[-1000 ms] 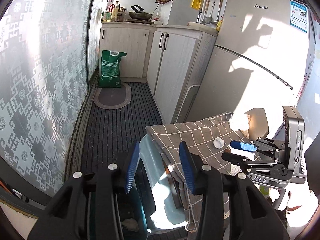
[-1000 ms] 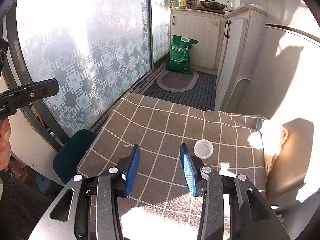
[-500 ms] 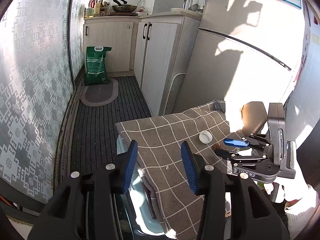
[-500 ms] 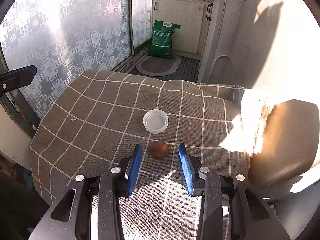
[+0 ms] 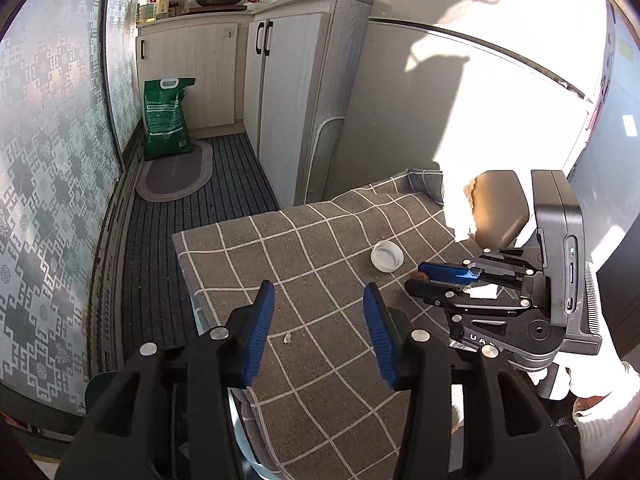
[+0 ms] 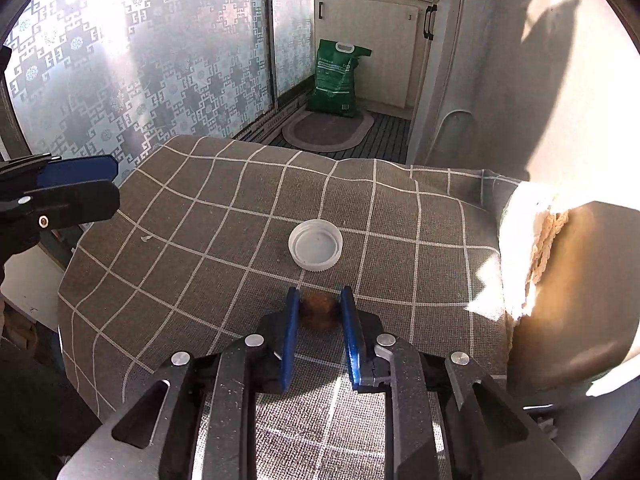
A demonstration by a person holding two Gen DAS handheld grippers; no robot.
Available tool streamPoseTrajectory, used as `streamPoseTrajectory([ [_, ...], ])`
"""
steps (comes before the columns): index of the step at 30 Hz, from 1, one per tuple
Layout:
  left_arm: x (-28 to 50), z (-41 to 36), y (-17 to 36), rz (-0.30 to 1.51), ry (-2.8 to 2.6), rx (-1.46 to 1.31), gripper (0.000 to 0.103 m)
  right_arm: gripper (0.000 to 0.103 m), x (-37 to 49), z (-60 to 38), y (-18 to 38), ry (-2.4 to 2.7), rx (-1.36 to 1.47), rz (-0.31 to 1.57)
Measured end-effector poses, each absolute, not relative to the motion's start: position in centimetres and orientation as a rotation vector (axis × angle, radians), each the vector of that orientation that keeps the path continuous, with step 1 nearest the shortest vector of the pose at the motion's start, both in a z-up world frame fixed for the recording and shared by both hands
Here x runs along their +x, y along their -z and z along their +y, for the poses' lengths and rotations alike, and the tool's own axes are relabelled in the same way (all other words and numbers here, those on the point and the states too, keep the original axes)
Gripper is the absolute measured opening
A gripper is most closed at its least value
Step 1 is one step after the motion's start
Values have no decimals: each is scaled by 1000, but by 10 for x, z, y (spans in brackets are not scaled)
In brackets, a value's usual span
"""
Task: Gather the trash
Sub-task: 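Grasp the brown nut with the right tool while the left tool grasps the small white cup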
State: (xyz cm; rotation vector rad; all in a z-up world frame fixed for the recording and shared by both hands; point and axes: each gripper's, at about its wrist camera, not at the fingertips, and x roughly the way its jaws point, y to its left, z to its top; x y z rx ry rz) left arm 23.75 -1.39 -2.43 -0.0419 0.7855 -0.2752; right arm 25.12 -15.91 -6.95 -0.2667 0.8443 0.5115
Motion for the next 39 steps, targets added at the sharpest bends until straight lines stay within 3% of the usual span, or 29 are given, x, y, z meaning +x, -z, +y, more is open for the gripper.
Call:
streamPoseTrajectory([
  [16, 276, -94, 66, 903, 361, 74, 50, 20, 232, -223, 28, -500, -110, 772],
  [26, 310, -107, 76, 914, 323, 47, 53, 20, 227, -239, 31, -517, -88, 782],
  [31, 323, -112, 77, 924, 277, 67, 45, 20, 225, -244, 37, -514, -91, 796],
  [34, 324, -112, 77, 920, 253, 88, 33, 20, 224, -246, 39, -513, -96, 801],
  [39, 316, -107, 76, 917, 250, 89, 33, 20, 220, -243, 34, -523, -100, 801],
])
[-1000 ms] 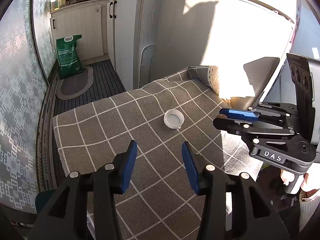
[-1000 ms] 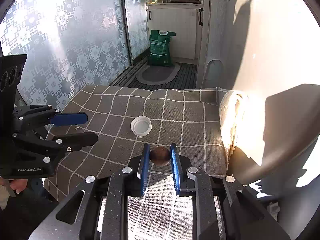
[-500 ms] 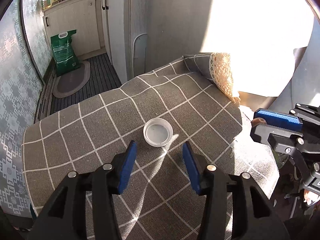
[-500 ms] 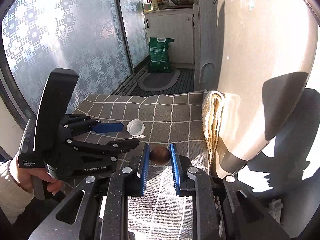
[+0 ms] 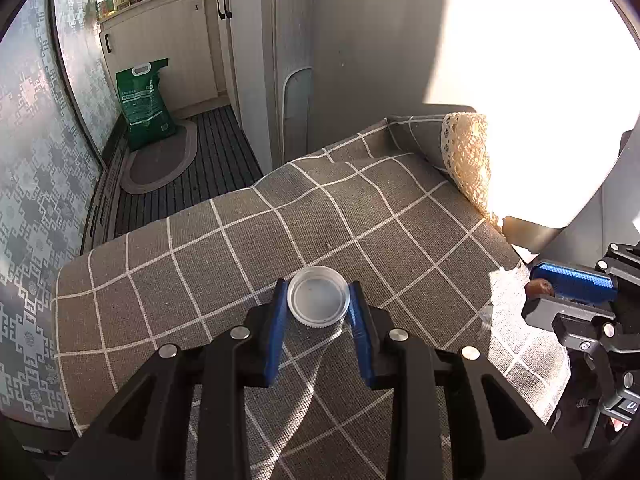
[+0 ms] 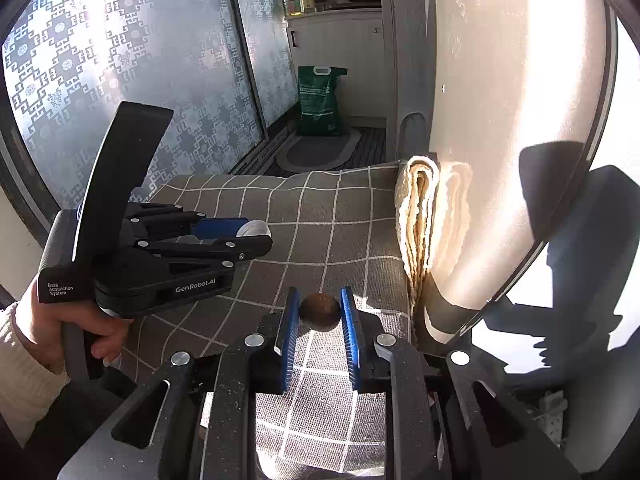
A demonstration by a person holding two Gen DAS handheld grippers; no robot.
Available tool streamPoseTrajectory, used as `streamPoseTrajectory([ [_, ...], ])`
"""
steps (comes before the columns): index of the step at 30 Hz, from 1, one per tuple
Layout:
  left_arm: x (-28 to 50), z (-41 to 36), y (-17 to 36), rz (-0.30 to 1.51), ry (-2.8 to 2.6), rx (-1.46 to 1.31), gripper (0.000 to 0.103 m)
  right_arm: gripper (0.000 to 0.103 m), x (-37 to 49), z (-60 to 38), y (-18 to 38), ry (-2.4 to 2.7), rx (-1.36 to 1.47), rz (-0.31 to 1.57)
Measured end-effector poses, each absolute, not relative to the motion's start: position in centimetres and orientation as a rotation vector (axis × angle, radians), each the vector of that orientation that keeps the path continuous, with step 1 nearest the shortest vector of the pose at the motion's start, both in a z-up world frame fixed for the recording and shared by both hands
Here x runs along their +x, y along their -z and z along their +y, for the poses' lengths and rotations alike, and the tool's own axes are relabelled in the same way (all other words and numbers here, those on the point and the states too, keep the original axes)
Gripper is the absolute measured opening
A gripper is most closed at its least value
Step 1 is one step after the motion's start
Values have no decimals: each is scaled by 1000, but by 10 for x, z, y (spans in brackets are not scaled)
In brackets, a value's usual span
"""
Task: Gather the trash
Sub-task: 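Grasp the brown nut with the right tool while the left tool grasps the small white cup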
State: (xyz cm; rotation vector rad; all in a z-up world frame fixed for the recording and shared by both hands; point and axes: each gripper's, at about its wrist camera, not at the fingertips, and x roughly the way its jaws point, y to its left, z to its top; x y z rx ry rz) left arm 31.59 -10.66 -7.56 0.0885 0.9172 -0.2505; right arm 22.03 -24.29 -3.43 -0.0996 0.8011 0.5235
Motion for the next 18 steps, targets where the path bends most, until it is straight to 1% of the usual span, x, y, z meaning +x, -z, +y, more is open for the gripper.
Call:
streamPoseTrajectory([
  [9, 286, -77, 58, 892, 269, 28, 32, 20, 222, -219, 28, -545, -130, 795],
  [18, 249, -24, 34, 846, 216, 18, 32, 20, 222, -159, 21, -602, -184, 801],
])
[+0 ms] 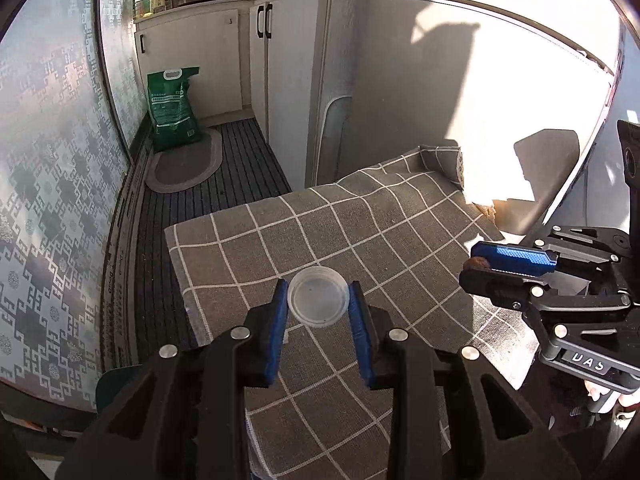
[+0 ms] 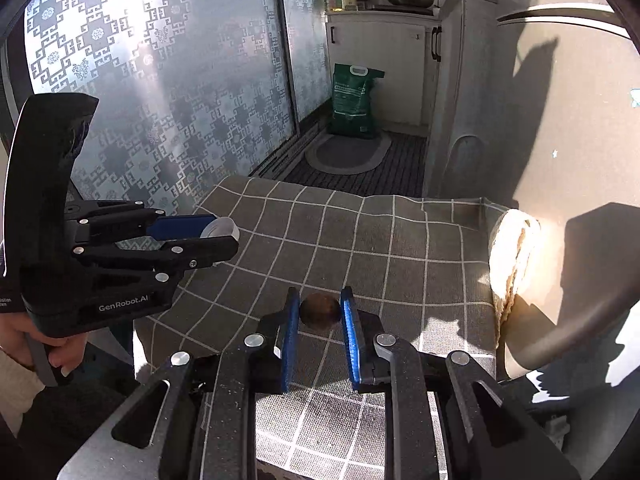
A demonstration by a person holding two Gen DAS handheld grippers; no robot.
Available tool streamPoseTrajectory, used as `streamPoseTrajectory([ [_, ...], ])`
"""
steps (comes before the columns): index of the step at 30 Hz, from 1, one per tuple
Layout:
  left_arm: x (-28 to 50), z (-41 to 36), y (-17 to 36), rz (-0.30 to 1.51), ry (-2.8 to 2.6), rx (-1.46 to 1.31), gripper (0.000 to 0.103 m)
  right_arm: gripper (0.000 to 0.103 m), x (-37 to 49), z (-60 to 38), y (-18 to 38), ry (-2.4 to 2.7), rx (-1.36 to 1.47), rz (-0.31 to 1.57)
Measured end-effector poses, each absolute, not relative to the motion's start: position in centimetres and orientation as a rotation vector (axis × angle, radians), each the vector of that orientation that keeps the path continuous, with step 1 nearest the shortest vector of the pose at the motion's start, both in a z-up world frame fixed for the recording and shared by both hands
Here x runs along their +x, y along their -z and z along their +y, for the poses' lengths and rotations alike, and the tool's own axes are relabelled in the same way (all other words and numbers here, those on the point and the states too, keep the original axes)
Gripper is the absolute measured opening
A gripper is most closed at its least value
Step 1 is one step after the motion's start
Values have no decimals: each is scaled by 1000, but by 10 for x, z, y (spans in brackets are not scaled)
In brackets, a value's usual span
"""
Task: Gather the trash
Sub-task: 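Grasp the brown nut with the right tool while the left tool grasps the small white cup, then carry the white cup and brown nut over the teal bin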
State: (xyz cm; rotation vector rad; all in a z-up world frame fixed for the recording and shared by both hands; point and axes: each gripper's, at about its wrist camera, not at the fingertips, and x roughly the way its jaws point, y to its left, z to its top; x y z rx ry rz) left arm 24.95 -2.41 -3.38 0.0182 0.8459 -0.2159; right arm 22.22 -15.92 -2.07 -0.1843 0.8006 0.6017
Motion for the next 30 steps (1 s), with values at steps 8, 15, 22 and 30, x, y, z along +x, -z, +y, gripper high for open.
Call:
streamPoseTrajectory([
  [8, 216, 35, 30, 848, 180, -18, 32, 20, 216, -103, 11, -658, -224, 787],
  [15, 190, 85, 51, 902, 137, -29, 32, 21, 208, -57, 8, -717, -252, 786],
  [22, 172, 115, 91, 995, 102, 2, 32, 21, 202, -17, 8, -754, -277, 793],
  [30, 155, 142, 136, 1100, 107, -44, 32, 21, 190, 35, 14, -817, -316, 817],
])
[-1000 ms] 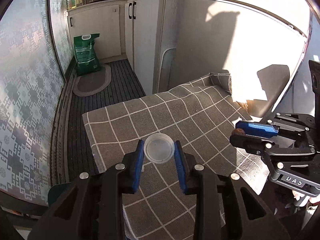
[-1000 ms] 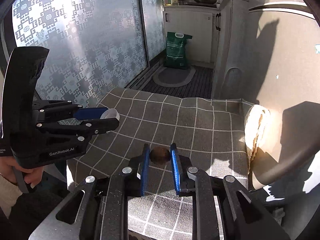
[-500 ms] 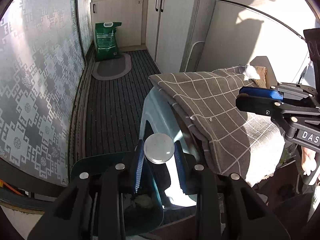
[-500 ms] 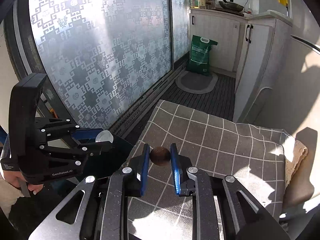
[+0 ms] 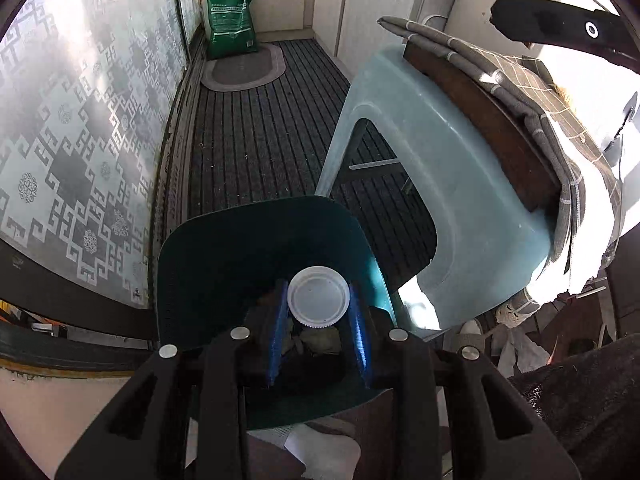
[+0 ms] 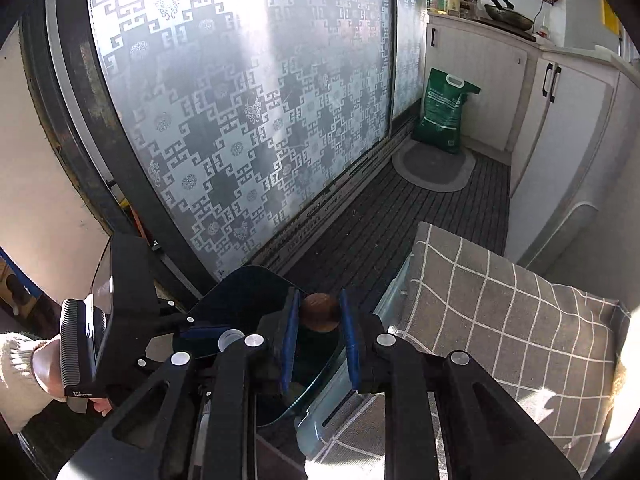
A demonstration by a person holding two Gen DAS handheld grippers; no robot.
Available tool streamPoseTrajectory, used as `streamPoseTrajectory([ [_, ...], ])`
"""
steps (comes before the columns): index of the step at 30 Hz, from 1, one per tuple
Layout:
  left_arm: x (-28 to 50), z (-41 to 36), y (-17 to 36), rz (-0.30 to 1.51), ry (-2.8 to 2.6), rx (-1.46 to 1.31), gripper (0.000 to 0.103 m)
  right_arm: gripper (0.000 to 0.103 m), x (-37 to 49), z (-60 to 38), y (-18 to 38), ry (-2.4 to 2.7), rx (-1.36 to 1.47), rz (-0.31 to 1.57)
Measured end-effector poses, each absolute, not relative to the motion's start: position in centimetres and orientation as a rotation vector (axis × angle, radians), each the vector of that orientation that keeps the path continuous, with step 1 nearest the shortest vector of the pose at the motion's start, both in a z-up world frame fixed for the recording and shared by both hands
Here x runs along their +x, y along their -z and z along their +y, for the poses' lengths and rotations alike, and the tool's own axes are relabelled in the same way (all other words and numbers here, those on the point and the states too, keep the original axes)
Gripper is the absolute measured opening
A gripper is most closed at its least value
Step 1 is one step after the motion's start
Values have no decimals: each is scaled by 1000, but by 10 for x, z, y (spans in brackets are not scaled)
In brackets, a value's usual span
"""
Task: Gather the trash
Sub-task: 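Carry the white cup and brown nut over the teal bin, then open both tools to drop the cup and nut into the bin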
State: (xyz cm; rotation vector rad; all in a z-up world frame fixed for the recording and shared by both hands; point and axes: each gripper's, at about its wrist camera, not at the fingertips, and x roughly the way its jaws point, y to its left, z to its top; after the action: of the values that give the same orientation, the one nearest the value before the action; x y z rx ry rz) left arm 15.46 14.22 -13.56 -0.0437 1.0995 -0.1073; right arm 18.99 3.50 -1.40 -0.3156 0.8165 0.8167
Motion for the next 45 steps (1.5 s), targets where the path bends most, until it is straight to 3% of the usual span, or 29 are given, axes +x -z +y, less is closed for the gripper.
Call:
streamPoseTrajectory([
  [8, 145, 159, 171, 1175, 85, -49, 33, 21, 184, 68, 30, -843, -343, 868],
  [10, 144, 165, 174, 1177, 70, -56, 46, 21, 184, 74, 36, -848, -346, 891],
  [13, 142, 171, 172, 1163, 63, -53, 47, 21, 183, 84, 46, -846, -367, 920],
  [18, 138, 186, 154, 1101, 46, -87, 37, 21, 181, 97, 62, -848, -398, 951],
  [30, 115, 213, 61, 836, -21, -154, 25, 21, 174, 116, 98, -849, -451, 1021],
  [45, 100, 217, 15, 731, -25, -148, 24, 22, 157, 136, 172, -842, -577, 1150],
])
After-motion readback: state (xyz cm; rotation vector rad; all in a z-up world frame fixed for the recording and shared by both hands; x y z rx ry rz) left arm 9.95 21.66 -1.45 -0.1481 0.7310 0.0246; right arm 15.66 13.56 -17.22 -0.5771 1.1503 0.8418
